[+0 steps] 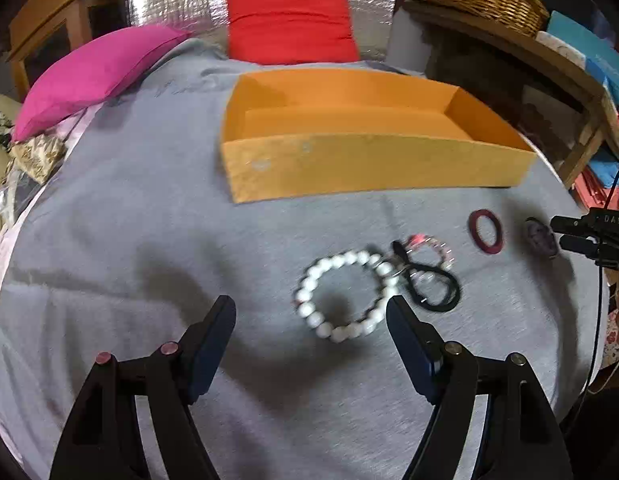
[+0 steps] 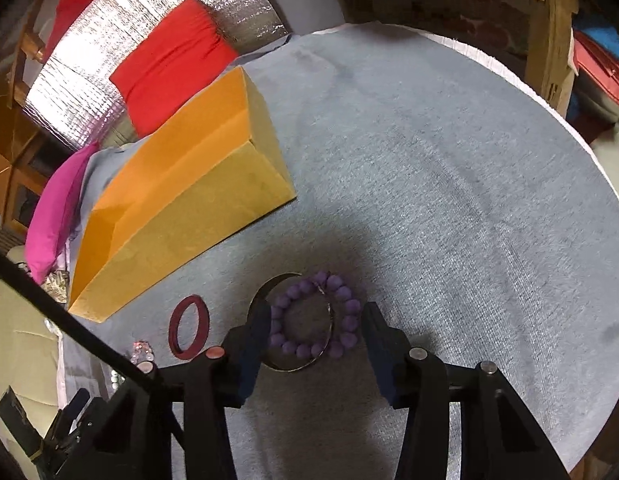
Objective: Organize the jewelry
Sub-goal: 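Grasp the silver bangle with the right tool while the left tool grasps the black hair tie, then lower the hair tie and bangle into the orange box and open both tools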
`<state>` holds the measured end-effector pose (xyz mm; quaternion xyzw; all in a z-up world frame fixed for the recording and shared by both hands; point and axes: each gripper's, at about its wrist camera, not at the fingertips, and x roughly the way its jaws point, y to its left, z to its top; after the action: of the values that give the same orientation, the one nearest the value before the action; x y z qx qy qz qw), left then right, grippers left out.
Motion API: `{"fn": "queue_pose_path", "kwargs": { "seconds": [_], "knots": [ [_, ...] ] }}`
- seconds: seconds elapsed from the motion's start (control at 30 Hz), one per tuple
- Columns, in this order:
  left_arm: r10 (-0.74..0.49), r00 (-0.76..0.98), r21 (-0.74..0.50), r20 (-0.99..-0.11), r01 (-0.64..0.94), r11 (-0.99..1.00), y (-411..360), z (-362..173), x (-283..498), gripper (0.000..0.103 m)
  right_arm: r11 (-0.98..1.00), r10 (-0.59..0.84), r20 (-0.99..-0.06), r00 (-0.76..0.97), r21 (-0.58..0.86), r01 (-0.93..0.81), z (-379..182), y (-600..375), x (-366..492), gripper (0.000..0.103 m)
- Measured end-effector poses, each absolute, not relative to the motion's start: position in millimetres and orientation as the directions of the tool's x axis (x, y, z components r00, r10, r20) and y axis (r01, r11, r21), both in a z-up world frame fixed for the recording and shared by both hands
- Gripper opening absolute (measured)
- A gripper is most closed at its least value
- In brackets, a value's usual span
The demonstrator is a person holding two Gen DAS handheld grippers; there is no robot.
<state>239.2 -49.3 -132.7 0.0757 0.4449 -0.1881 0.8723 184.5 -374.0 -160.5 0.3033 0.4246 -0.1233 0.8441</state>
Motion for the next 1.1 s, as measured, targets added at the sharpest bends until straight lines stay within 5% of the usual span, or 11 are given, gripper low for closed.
{"fn": "queue_pose_path", "kwargs": {
  "seconds": [0.33, 0.43, 0.5, 0.6, 0.8, 1.1],
  "knots": [
    [-0.301, 0.527, -0.034, -0.794, 0.457, 0.889, -90, -136, 261, 0.078, 0.784, 0.040, -0.775, 0.631, 0.416, 0.461, -154, -382, 162, 0.050],
    [-0.325, 0.489, -0.051, -0.809, 0.493, 0.869, -100, -143, 267, 0.050, 0.773, 0.040, -0.768, 0.640, 0.430, 0.467, -153, -390, 158, 0.050],
    [-0.337, 0.466, -0.067, -0.818, 0.505, 0.861, -104, -148, 269, 0.017, 0.762, 0.045, -0.758, 0.651, 0.448, 0.468, -151, -395, 157, 0.050],
    [-0.352, 0.473, -0.069, -0.808, 0.517, 0.853, -103, -147, 266, 0.008, 0.751, 0.073, -0.745, 0.663, 0.479, 0.454, -151, -400, 159, 0.050],
    [-0.450, 0.471, -0.137, -0.759, 0.561, 0.816, -92, -131, 259, 0.005, 0.771, 0.117, -0.740, 0.662, 0.488, 0.409, -152, -385, 179, 0.066],
    [-0.488, 0.490, -0.203, -0.722, 0.524, 0.827, -55, -115, 263, 0.005, 0.918, -0.043, -0.803, 0.594, 0.203, 0.342, -160, -335, 212, 0.078]
  ]
}}
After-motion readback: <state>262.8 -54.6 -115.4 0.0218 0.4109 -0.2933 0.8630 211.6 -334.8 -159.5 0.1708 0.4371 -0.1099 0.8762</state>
